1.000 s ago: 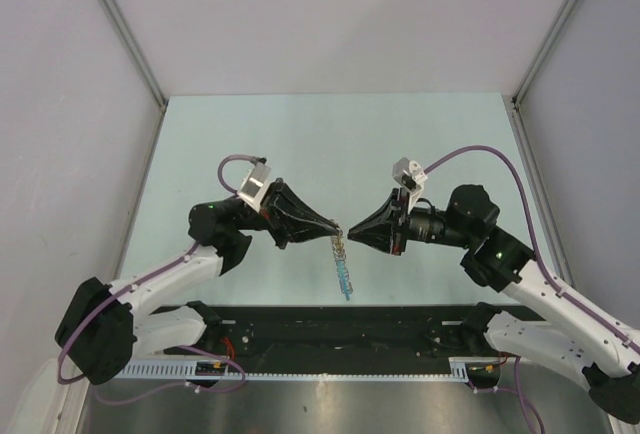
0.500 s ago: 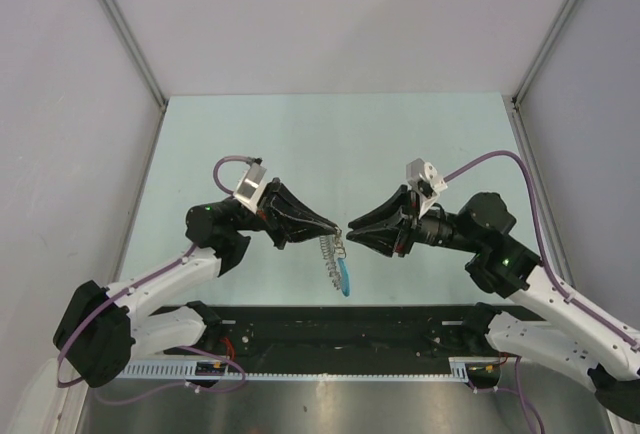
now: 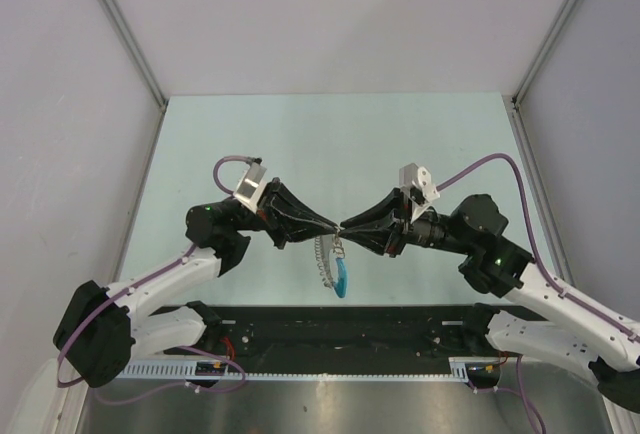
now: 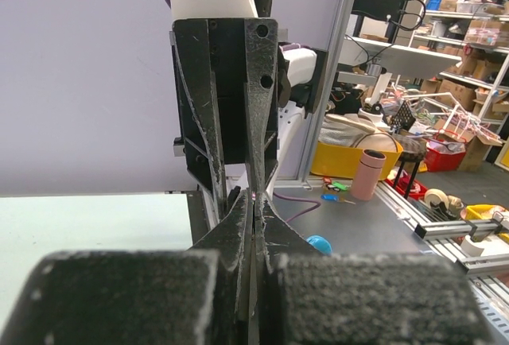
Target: Remove the keys from the keyring
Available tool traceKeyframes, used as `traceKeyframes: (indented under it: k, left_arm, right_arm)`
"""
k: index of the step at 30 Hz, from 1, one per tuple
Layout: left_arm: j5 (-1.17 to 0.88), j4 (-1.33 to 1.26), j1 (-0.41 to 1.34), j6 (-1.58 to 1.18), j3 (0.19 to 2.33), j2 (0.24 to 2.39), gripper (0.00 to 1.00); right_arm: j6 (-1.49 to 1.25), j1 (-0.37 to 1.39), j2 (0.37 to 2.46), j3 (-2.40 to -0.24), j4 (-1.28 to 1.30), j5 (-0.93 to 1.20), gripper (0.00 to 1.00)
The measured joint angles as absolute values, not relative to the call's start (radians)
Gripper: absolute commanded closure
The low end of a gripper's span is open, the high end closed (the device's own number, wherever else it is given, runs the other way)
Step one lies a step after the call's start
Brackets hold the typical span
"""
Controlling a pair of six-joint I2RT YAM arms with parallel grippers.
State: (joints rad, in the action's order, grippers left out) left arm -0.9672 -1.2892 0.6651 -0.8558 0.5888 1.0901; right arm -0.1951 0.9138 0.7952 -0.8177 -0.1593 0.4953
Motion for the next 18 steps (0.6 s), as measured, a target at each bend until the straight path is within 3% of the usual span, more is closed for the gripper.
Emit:
traceKeyframes:
  k: [5,7,8,13,18]
  left_arm:
    - [-0.967,-1.289,0.665,-0.859,0.589,1.09,0.99]
    - [-0.966,-1.289,0.665,-0.863,0.589,1.091,1.0]
    - [-0.965,-1.289,0.665,-0.864,0.589,1.091,1.0]
    - [-0.953,-1.289,0.661,-0.867,0.589,1.093,0.99]
    - [-0.952,-1.243,0.661,-0.837,0.591,1.092,0.62]
  right_arm:
    - [-0.163,0.929,0.808,-0.818,-0.164,0.478,0.78]
    - [-0.152,0.936,0.815,-0.818,-0.167,0.476,0.85]
    - [-0.147,0.937,0.817,-0.818,-0.168,0.475,0.98]
    - [-0.11,0.942,0.825,-0.818,-0.182,0.477,1.0]
    - [-0.068,0.941,0.813,-0.817,-0.146,0.474,1.0]
